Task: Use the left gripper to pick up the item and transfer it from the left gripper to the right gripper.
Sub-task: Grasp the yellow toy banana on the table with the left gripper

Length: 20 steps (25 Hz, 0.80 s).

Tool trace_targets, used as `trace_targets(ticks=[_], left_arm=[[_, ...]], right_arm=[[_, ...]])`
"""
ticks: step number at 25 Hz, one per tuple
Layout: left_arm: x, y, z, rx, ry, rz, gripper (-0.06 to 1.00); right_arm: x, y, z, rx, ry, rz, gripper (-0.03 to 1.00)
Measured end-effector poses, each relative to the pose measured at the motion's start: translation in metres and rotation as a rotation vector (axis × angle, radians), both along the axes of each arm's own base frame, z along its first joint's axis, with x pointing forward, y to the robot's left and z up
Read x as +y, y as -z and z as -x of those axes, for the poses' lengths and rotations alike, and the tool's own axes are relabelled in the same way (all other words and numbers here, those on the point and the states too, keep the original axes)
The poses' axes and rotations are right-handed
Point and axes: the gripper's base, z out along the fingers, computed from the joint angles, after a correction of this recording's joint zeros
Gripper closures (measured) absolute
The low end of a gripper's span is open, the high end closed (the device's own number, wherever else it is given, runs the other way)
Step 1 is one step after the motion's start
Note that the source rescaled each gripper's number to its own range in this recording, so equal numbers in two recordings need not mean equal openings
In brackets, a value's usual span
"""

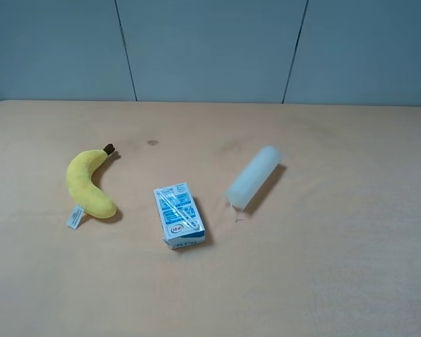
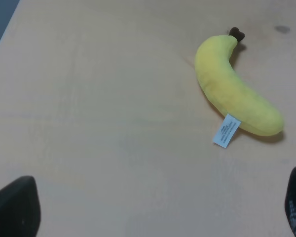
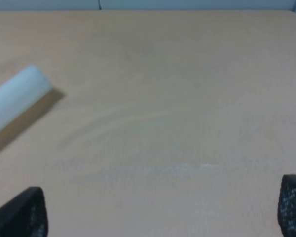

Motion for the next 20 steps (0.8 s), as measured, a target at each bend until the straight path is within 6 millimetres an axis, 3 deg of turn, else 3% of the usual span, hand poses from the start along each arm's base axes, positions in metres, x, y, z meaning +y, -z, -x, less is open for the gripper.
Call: trace_targets(ticks=[16, 20], left_arm=[[0.0003, 0.0, 0.0, 0.0, -0.002, -0.003, -0.05], [0.0012, -0.0074, -0.0069, 0.07, -0.004, 0.009, -0.05]], right_arm=[[0.0, 0.0, 0.0, 0.0, 0.0, 0.0, -0.03], [0.0, 0.0, 0.0, 0.0, 0.0, 0.0, -0.03]])
